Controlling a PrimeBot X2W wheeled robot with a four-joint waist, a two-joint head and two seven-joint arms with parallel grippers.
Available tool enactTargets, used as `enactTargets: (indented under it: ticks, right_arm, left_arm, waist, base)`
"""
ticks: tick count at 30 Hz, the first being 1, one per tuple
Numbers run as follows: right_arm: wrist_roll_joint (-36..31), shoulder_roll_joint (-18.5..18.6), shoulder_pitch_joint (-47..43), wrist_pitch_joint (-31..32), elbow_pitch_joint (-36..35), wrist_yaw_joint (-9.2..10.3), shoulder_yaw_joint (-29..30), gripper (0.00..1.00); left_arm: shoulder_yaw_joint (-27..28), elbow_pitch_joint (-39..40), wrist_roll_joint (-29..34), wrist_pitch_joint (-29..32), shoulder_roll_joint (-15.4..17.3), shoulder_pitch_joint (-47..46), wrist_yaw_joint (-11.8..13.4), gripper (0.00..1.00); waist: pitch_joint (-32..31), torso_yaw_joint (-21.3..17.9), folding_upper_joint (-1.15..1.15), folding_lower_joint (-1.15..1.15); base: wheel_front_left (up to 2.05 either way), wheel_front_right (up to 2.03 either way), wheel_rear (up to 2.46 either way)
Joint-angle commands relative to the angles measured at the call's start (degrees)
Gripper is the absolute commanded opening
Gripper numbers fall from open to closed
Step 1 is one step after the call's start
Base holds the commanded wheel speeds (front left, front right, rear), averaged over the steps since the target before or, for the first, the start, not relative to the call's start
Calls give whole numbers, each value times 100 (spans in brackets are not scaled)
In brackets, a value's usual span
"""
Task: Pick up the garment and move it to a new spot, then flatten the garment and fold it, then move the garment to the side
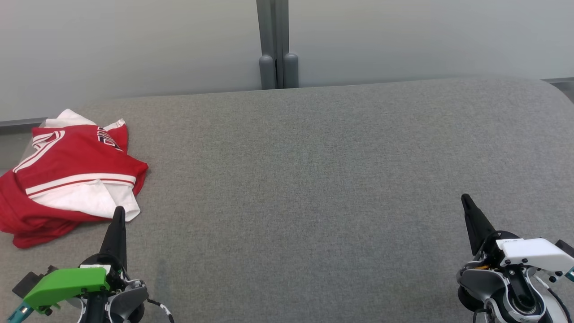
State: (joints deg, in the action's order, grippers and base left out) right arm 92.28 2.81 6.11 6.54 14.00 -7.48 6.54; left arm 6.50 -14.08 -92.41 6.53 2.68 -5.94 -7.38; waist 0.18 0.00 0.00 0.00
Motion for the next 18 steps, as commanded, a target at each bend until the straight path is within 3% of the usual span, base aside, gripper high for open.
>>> enactTargets:
  ticks: [1, 10, 11, 18]
  right_arm:
    - [26, 7, 29, 13, 8, -2, 2, 0]
    - [26, 7, 29, 13, 8, -2, 2, 0]
    - [-1, 0, 0, -1, -1, 0, -1, 100]
    - [-57, -48, -170, -91, 122, 2, -69, 100]
  left_arm:
    - [10, 11, 0, 16, 42, -65, -27, 0]
    - [10, 11, 0, 16, 42, -65, -27, 0]
    - [0, 1, 1, -2, 0, 0, 0, 100]
    - [-58, -156, 69, -96, -44, 162, 7, 100]
  waist:
    - [0, 0, 0, 0]
    - [0, 0, 0, 0]
    - [0, 0, 0, 0]
    - [2, 1, 0, 0]
  base:
    - [0, 0, 0]
    - [0, 0, 0]
    - [0, 0, 0]
    - [0, 0, 0]
